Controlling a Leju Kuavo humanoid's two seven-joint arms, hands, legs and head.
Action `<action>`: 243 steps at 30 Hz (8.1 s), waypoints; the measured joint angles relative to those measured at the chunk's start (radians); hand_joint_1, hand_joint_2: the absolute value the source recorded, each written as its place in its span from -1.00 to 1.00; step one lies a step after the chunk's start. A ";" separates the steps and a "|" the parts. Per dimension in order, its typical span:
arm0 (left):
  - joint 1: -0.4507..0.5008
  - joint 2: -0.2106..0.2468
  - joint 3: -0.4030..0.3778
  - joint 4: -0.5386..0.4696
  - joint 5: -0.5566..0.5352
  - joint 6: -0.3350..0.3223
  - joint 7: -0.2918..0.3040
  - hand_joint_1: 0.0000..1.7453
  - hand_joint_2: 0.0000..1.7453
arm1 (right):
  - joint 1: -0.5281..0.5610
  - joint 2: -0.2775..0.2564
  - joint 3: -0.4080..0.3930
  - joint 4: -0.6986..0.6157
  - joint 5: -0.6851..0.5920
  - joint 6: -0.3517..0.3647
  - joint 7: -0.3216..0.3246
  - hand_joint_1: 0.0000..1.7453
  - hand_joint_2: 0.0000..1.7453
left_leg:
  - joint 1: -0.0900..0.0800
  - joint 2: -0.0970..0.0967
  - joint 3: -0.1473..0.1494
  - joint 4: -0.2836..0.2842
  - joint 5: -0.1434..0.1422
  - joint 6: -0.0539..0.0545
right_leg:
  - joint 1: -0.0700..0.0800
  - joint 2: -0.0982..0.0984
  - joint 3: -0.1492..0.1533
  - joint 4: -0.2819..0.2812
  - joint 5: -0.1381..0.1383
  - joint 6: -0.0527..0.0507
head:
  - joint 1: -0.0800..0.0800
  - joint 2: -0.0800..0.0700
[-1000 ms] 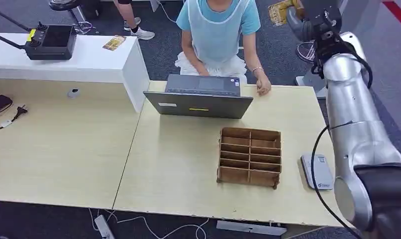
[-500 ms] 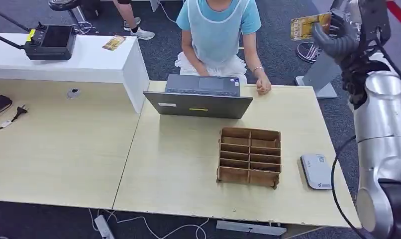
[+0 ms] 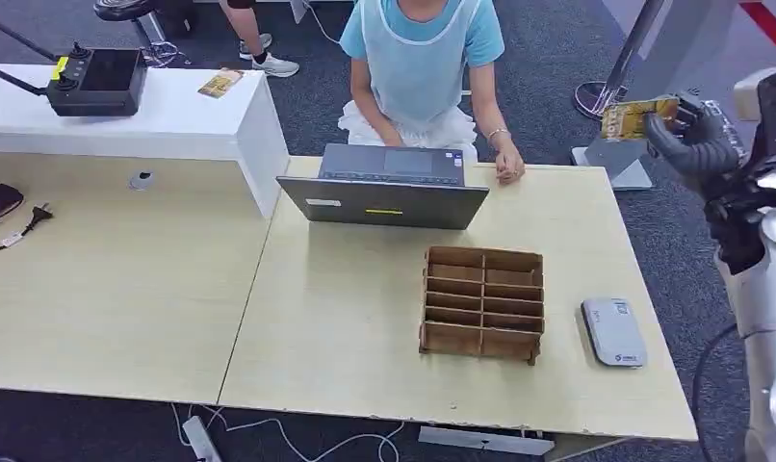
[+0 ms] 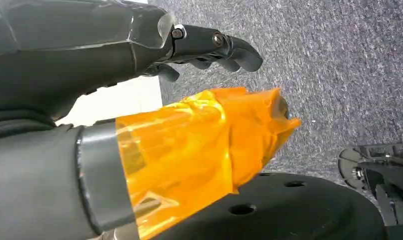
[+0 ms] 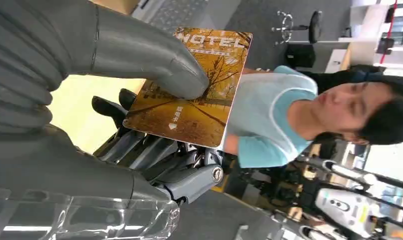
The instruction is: Pass the card to the sensor for recognition and then transmit it.
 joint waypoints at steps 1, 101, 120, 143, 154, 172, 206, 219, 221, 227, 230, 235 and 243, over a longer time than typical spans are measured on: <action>0.000 0.000 0.000 0.000 0.000 0.000 0.000 -1.00 -1.00 | 0.019 -0.008 -0.004 -0.004 -0.010 0.000 -0.001 1.00 1.00 | 0.000 0.000 0.000 0.000 0.000 0.000 | 0.000 0.000 0.000 0.000 0.000 0.000 | 0.000 0.000; 0.002 0.013 0.011 0.000 -0.024 0.009 0.007 -1.00 -1.00 | 0.660 -0.167 -0.056 -0.088 0.117 -0.003 0.019 1.00 1.00 | 0.000 0.000 -0.001 -0.001 -0.001 0.001 | 0.000 -0.001 0.000 0.000 -0.001 0.001 | 0.000 0.000; 0.002 0.009 0.011 0.000 -0.026 0.009 0.008 -1.00 -1.00 | 0.634 -0.106 -0.061 -0.062 0.140 -0.092 0.042 1.00 1.00 | 0.000 0.000 -0.001 -0.001 -0.001 0.001 | 0.000 -0.001 0.000 0.000 -0.001 0.001 | 0.000 0.000; 0.001 0.009 0.011 0.000 -0.028 0.012 0.018 -1.00 -1.00 | 0.618 -0.033 -0.108 -0.039 0.296 -0.206 0.076 1.00 1.00 | 0.000 0.000 -0.001 -0.001 -0.001 0.001 | 0.000 -0.001 0.000 0.000 -0.001 0.001 | 0.000 0.000; 0.001 0.009 0.011 0.000 -0.027 0.012 0.019 -1.00 -1.00 | 0.606 -0.012 -0.110 -0.035 0.356 -0.231 0.086 1.00 1.00 | 0.000 0.000 0.000 -0.001 -0.001 0.001 | 0.000 -0.001 0.000 0.000 -0.001 0.001 | 0.000 0.000; 0.002 0.009 0.011 0.000 -0.024 0.012 0.020 -1.00 -1.00 | 0.603 0.001 -0.159 -0.072 0.294 -0.177 0.046 1.00 1.00 | 0.000 0.000 -0.001 -0.001 -0.001 0.001 | 0.000 -0.001 0.000 0.000 -0.001 0.001 | 0.000 0.000; 0.001 0.009 0.012 0.000 -0.021 0.010 0.017 -1.00 -1.00 | 0.363 -0.041 -0.091 -0.234 0.295 -0.195 0.027 1.00 1.00 | 0.000 0.000 -0.001 -0.001 0.000 0.001 | 0.000 -0.001 0.000 0.000 -0.001 0.001 | 0.000 0.000; 0.000 0.005 0.012 0.000 -0.023 0.000 0.010 -1.00 -1.00 | 0.070 -0.023 0.110 -0.263 0.602 -0.277 0.044 1.00 1.00 | 0.000 0.000 -0.001 -0.001 0.000 0.000 | 0.000 0.000 0.000 0.000 0.000 0.001 | 0.000 0.000; 0.000 0.005 0.012 0.000 -0.024 -0.002 0.010 -1.00 -1.00 | 0.021 -0.015 0.142 -0.257 0.644 -0.288 0.048 1.00 1.00 | 0.000 0.000 -0.002 -0.001 0.000 0.000 | 0.000 0.000 0.000 0.000 0.000 0.001 | 0.000 0.000; -0.001 0.005 0.011 0.000 -0.033 -0.012 0.008 -1.00 -1.00 | -0.131 0.013 0.246 -0.214 0.817 -0.327 0.062 1.00 1.00 | 0.000 0.000 -0.002 -0.001 0.000 0.000 | 0.000 0.000 0.000 0.001 -0.001 0.001 | 0.000 0.000; -0.001 0.005 0.010 0.000 -0.035 -0.013 0.008 -1.00 -1.00 | -0.208 0.027 0.304 -0.171 0.931 -0.353 0.079 1.00 1.00 | 0.000 0.000 -0.002 -0.001 0.000 0.000 | 0.000 0.000 0.000 0.001 -0.001 0.001 | 0.000 0.000; -0.002 0.004 0.007 0.000 -0.042 -0.015 0.008 -1.00 -1.00 | -0.322 0.068 0.378 -0.079 1.041 -0.364 0.095 1.00 1.00 | 0.000 0.000 -0.001 -0.001 0.000 0.000 | 0.000 0.000 0.000 0.001 0.000 0.001 | 0.000 0.000; -0.003 0.005 -0.012 0.000 -0.054 -0.022 0.008 -1.00 -1.00 | -0.438 0.156 0.448 0.078 1.115 -0.362 0.124 1.00 1.00 | 0.000 0.000 -0.001 -0.001 0.001 -0.001 | 0.000 0.000 0.000 0.001 0.000 0.001 | 0.000 0.000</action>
